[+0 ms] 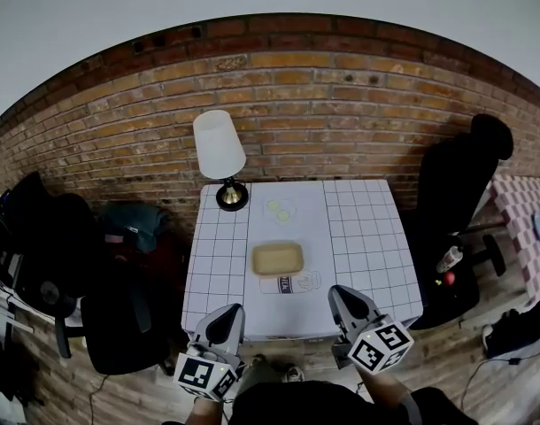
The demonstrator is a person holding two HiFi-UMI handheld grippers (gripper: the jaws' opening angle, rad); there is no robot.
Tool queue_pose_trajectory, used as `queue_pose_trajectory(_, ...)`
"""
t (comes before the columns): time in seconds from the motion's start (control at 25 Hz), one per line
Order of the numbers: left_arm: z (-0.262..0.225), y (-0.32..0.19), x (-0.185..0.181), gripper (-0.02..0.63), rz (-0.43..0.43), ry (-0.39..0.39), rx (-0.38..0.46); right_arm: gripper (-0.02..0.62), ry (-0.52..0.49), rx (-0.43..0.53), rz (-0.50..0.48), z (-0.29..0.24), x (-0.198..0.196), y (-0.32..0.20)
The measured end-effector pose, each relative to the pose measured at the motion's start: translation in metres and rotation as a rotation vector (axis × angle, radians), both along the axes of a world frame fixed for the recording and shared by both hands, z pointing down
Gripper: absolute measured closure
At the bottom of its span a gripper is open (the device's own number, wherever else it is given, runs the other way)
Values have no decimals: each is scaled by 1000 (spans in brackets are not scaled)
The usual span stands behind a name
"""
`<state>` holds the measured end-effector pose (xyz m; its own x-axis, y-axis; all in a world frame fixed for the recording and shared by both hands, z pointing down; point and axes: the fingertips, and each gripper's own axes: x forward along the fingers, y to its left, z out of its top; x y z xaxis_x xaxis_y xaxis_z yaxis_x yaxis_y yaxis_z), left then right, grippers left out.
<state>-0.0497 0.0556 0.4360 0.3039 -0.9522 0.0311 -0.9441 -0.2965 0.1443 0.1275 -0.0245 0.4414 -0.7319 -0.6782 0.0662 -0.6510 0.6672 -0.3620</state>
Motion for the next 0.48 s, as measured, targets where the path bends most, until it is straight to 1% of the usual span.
queue_pose_trajectory(0.24, 0, -20, -12, 596, 35, 16, 4, 592, -7, -4, 42, 2, -10, -13)
queue_pose_trajectory(0.36, -4, -34, -24, 595, 62, 16, 13, 592, 2, -2, 70, -2, -20, -20)
queue_pose_trajectory(0.48, -8, -49, -37, 595, 91, 19, 17, 591, -10, 9, 111, -9, -29, -30)
